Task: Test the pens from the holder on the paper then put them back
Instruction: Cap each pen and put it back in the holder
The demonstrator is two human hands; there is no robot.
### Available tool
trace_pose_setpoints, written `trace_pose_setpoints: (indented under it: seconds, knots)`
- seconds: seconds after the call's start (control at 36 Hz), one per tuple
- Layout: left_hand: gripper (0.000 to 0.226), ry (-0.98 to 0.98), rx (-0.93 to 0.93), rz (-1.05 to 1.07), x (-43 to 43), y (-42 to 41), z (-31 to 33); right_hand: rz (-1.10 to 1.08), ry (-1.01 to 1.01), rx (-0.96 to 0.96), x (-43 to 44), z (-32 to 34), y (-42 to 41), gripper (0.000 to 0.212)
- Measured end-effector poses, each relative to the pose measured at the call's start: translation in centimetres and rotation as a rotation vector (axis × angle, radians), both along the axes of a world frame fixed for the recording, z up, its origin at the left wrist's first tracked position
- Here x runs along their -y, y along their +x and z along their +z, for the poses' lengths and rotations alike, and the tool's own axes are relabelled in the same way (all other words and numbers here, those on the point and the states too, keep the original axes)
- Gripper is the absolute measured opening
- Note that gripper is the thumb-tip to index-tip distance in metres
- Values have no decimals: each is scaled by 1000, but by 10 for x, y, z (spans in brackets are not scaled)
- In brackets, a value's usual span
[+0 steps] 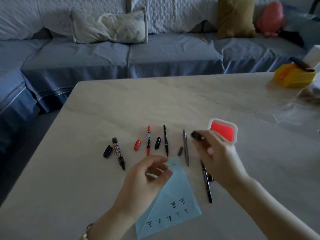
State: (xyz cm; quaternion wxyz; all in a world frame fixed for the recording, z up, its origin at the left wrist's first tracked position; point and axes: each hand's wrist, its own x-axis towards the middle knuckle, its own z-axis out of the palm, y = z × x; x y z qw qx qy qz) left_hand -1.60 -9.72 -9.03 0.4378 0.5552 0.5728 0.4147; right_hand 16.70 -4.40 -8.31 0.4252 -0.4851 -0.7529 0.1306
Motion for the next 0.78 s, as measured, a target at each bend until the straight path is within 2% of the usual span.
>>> trace_pose_setpoints:
  seconds: [0.06, 0.11, 0.17, 0.25, 0.33, 0.56, 0.67, 0.78]
  knots:
    - [24, -10, -42, -20, 1, -5, -4, -158, -31, -167, -10, 8, 12, 15]
    - [23, -43, -83, -33, 2, -9, -9, -268, -89, -243, -21, 10, 23, 24]
    - [22, -80, -106, -41, 2, -11, -13, -369, -157, -193, -33, 5, 34, 34]
    - [21, -121, -125, -49, 1, -13, -18, -457, -275, -109, -45, -10, 48, 33]
    - [21, -159, -141, -40, 0, -18, -24, -470, -278, -68, -51, -19, 54, 23]
    - [20, -235, -110, 9, -4, -40, -43, -457, -485, 171, -56, -21, 50, 23]
    - [16, -226, -110, 18, -5, -49, -44, -447, -378, 208, -45, -11, 40, 20]
    - [15, -236, -204, 9, -9, -55, -43, -365, -202, 188, -30, 3, 18, 23]
